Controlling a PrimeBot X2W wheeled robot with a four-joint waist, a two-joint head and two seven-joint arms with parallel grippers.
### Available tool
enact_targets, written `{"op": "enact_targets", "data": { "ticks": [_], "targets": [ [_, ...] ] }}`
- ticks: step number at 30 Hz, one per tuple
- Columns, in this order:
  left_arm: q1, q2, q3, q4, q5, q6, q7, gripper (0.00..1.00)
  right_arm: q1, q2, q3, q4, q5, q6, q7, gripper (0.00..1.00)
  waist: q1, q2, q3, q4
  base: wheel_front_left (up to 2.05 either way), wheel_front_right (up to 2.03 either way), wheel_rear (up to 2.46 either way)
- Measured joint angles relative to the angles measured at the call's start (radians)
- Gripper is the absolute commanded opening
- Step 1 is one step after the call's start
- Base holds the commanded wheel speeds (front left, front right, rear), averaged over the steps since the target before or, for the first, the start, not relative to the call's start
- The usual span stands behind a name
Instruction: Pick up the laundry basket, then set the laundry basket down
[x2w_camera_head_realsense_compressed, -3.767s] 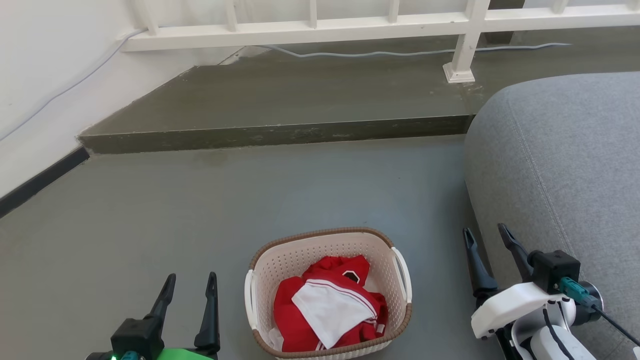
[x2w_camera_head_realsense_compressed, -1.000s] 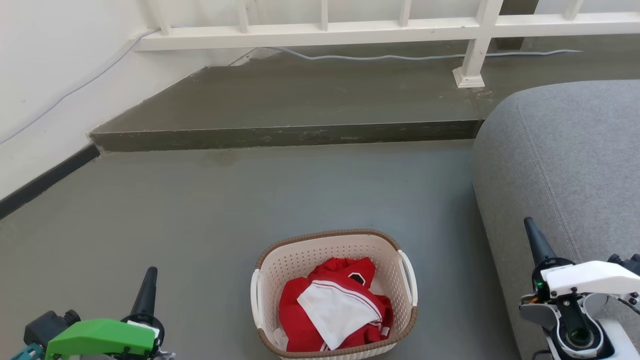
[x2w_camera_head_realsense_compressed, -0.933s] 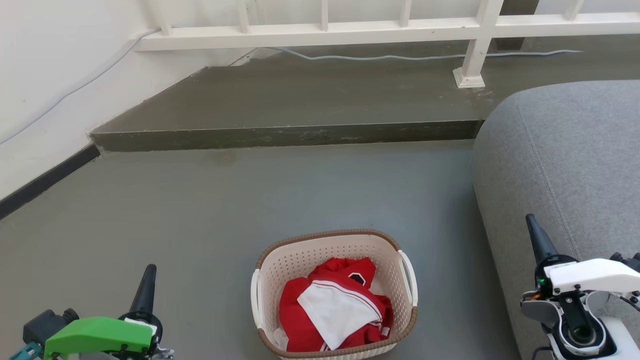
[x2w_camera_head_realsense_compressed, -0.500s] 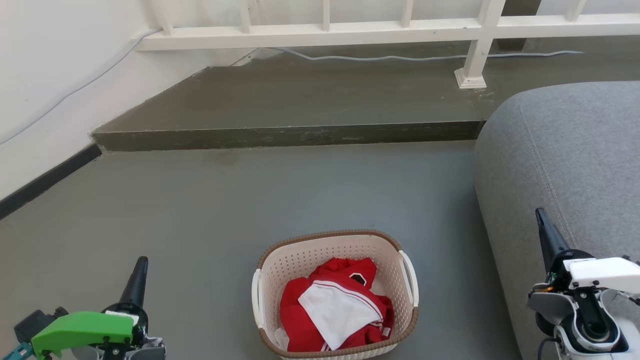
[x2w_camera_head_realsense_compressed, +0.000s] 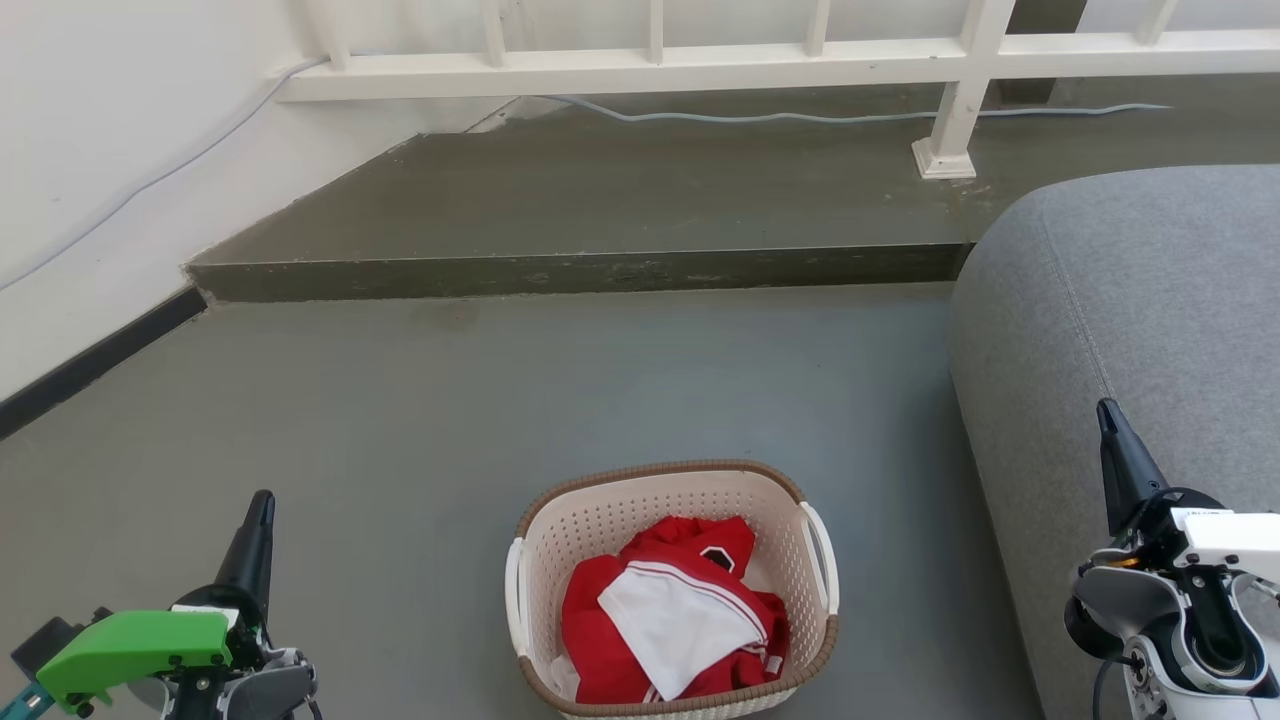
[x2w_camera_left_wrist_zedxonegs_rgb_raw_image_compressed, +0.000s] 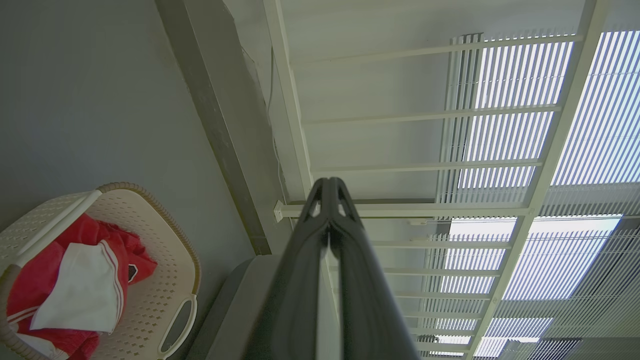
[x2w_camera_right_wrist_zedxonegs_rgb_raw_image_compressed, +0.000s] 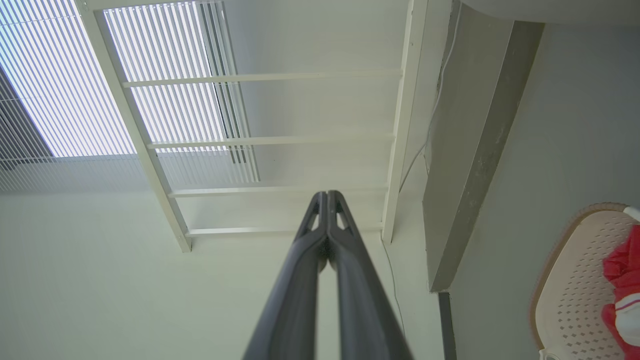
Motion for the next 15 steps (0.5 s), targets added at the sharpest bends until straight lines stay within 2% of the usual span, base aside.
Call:
{"op": "enact_targets", "data": {
  "ticks": [15],
  "targets": [
    [-0.003, 0.0, 0.001, 0.021, 0.0, -0.003, 0.001, 0.0, -0.008, 0.002, -0.001, 0.008, 0.0, 0.003, 0.002, 0.0, 0.0, 0.0, 0.0, 0.0, 0.0, 0.0, 0.0]
  ]
}}
